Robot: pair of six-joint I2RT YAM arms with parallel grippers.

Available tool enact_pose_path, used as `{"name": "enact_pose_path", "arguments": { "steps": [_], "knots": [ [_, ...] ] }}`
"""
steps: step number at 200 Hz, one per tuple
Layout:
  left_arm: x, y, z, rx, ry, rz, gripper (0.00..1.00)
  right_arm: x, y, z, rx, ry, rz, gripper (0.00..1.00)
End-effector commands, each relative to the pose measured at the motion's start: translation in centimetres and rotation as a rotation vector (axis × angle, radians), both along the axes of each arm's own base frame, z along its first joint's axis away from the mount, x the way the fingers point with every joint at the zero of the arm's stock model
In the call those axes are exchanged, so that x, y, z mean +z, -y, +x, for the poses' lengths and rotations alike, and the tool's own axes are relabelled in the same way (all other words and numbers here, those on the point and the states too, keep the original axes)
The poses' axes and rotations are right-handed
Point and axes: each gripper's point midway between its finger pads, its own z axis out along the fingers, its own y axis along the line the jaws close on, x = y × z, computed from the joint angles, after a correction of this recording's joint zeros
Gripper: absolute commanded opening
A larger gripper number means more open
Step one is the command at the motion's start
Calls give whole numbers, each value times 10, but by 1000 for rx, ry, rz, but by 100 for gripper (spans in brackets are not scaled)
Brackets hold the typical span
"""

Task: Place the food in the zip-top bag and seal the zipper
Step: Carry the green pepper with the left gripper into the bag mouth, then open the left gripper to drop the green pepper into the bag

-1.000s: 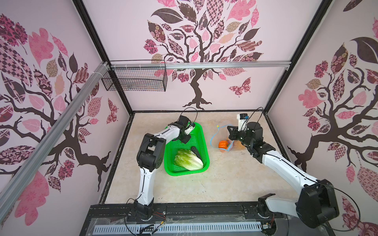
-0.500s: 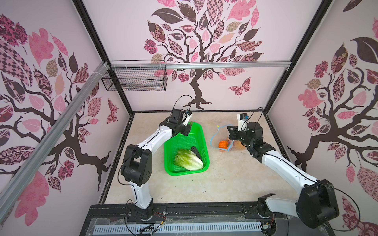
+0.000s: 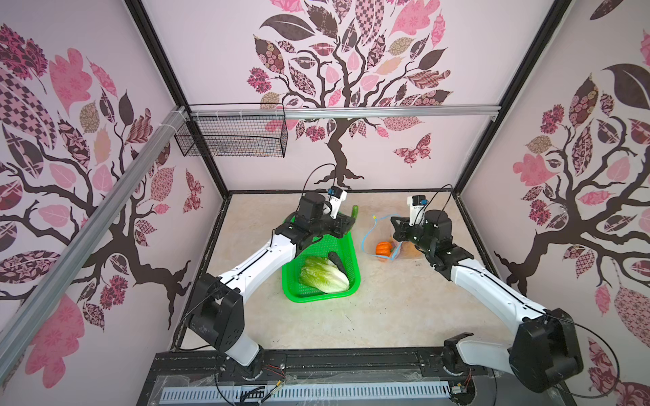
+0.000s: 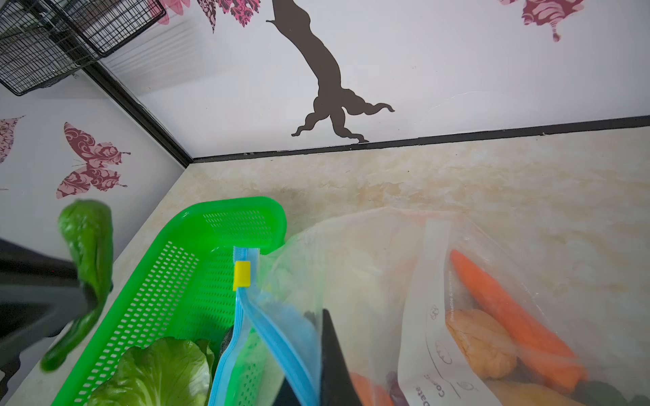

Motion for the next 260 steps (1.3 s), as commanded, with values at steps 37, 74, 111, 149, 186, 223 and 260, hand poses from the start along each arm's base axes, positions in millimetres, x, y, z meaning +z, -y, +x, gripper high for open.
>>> {"name": "enact_pose_path", "arguments": {
  "steps": [37,74,111,149,186,223,260],
  "knots": [
    [-13,68,-29,-136,25,7,13,19,-1,-5,14,52,20,0],
    [-40,88,-31,-149,-27,53,12,21,0,-6,10,57,14,0],
    [-48,92,-25,-104,-34,77,12,21,-1,-6,13,55,15,0],
    [-56,88,-4,8,-73,143,14,20,-1,-6,15,54,15,0],
    [-72,94,0,19,-127,181,17,19,-1,-6,15,51,14,0],
    [-78,95,-3,17,-150,201,32,19,-1,-5,11,53,12,0],
    [-64,87,-5,22,-123,218,45,19,0,-5,10,52,10,0]
  ]
}}
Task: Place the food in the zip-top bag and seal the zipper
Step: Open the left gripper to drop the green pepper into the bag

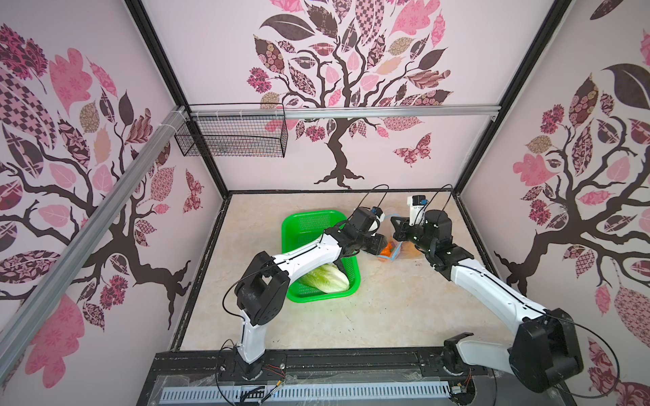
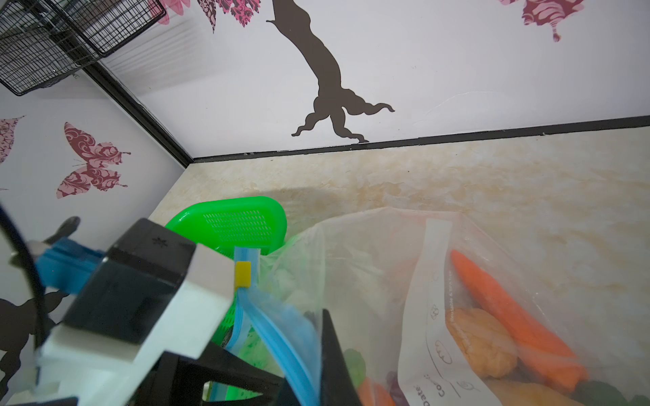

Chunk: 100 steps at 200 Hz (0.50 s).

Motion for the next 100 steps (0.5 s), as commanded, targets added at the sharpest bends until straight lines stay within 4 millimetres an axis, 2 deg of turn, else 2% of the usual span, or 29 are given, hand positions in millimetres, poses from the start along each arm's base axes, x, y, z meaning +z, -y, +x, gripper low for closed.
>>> {"name": "enact_pose_path", "arguments": {
  "steps": [1,47,69,100],
  "knots": [
    [33,0,2,-3,60,-16,45,18,0,-5,10,51,10,0],
    [73,-34,0,69,197,0,47,18,0,-5,9,46,11,0],
    [73,-53,-1,126,232,22,49,18,-1,-5,11,47,12,0],
    [51,-65,-4,157,176,52,52,18,-1,-5,15,46,14,0]
  ]
}}
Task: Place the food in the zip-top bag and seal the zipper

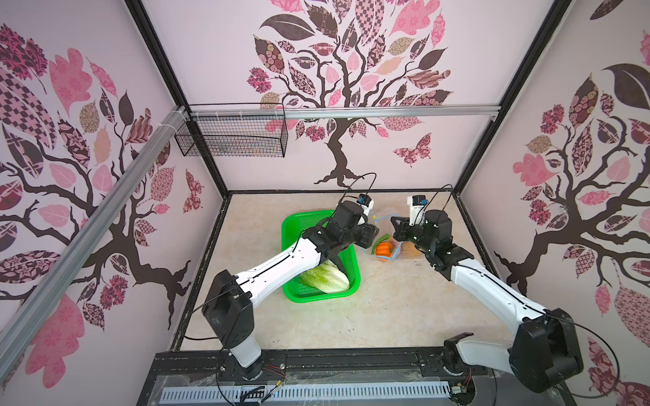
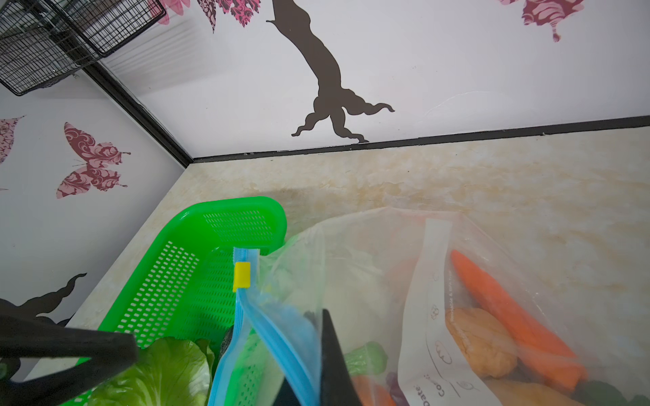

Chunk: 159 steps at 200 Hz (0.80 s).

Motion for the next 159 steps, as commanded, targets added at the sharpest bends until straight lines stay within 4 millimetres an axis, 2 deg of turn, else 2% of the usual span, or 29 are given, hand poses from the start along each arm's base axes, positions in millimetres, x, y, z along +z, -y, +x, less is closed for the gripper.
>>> {"name": "enact_pose_path", "arguments": {
  "steps": [1,50,80,103,111,138,154,159],
  "knots": [
    [-40,-11,2,46,-58,70,52,18,-1,-5,15,47,14,0],
    [-81,0,1,31,-189,77,59,19,-1,-6,13,49,16,0],
    [-94,6,5,25,-229,81,59,20,0,-7,12,54,15,0],
    [-100,7,7,26,-252,73,53,21,0,-7,9,56,14,0],
    [-102,6,8,30,-258,69,49,21,0,-7,8,57,14,0],
    [-98,5,8,20,-271,31,23,21,1,-7,5,58,14,0],
    [-90,3,9,17,-265,5,0,20,1,-6,2,59,9,0],
    [-85,2,10,19,-255,-3,0,21,2,-6,0,59,9,0]
  ]
}}
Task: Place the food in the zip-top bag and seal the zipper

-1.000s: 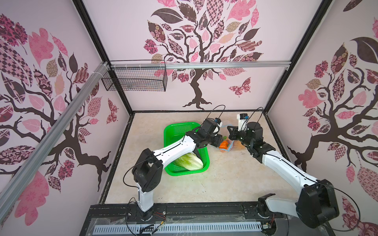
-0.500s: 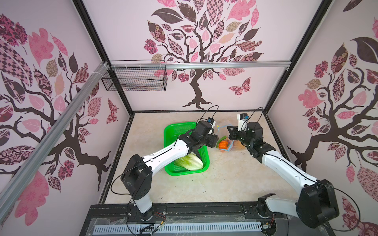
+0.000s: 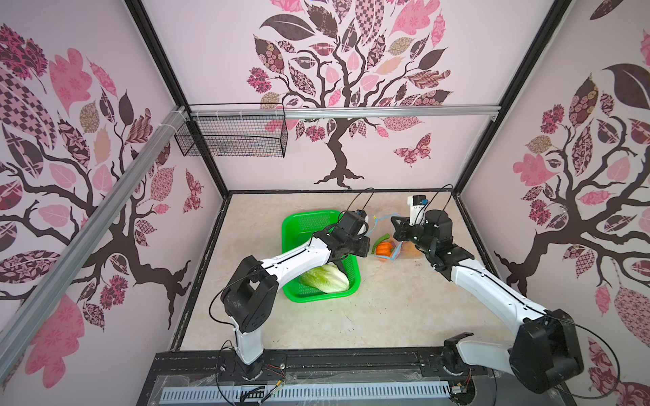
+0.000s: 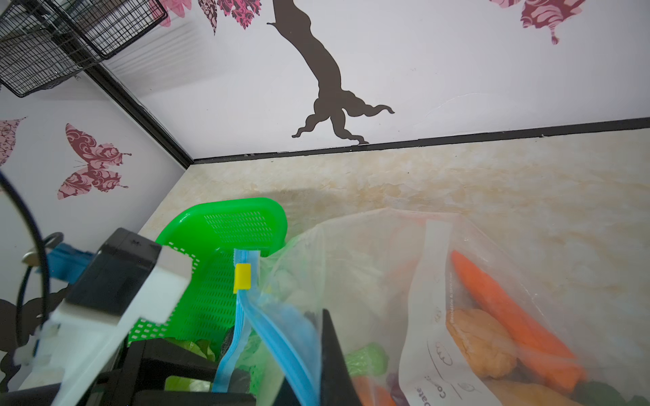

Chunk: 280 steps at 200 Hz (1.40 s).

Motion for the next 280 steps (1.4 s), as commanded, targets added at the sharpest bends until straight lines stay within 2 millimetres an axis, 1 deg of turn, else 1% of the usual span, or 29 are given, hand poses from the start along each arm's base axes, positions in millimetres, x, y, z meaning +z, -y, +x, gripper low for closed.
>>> {"name": "enact_pose_path", "arguments": {
  "steps": [1,23,32,47,56,69,92,105,119,141,164,184,197,213,227,242,259,274,280],
  "knots": [
    [20,0,1,-2,19,-66,0,18,1,-5,1,53,7,0],
    [36,-2,3,-5,50,-95,0,21,1,-5,4,48,6,0],
    [46,-2,5,-14,70,-110,0,23,0,-6,11,48,15,0],
    [62,-2,8,-22,114,-128,0,34,-5,-7,28,55,50,0],
    [75,-1,10,-31,150,-140,0,43,-9,-8,49,61,66,0],
    [99,0,14,-41,209,-162,0,56,-9,-7,50,73,83,0],
    [144,-1,18,-45,316,-210,0,78,-1,-4,-3,103,96,0],
    [165,-2,17,-54,370,-228,0,89,1,-2,-21,115,94,0],
    [182,-4,17,-58,415,-236,0,95,5,1,-41,116,77,0],
    [209,-8,14,-68,472,-254,0,97,17,4,-107,110,32,0],
    [233,-12,9,-75,524,-277,0,111,32,2,-177,133,-14,0],
    [242,-21,10,-44,563,-262,0,121,47,1,-245,156,-65,0],
    [240,-24,14,-23,575,-251,0,120,51,2,-264,151,-89,0],
    [231,-21,17,-31,551,-246,0,114,47,4,-247,131,-91,0],
    [225,-16,14,-53,516,-256,0,110,41,5,-216,112,-86,0],
    [227,-12,9,-75,496,-290,0,116,40,2,-206,117,-71,0],
    [231,-10,3,-91,483,-323,0,127,40,-8,-196,149,-39,0],
    [227,-7,0,-105,452,-347,0,135,39,-16,-185,173,-2,0],
    [224,-4,-1,-115,433,-354,0,135,38,-18,-178,173,11,0]
  ]
}}
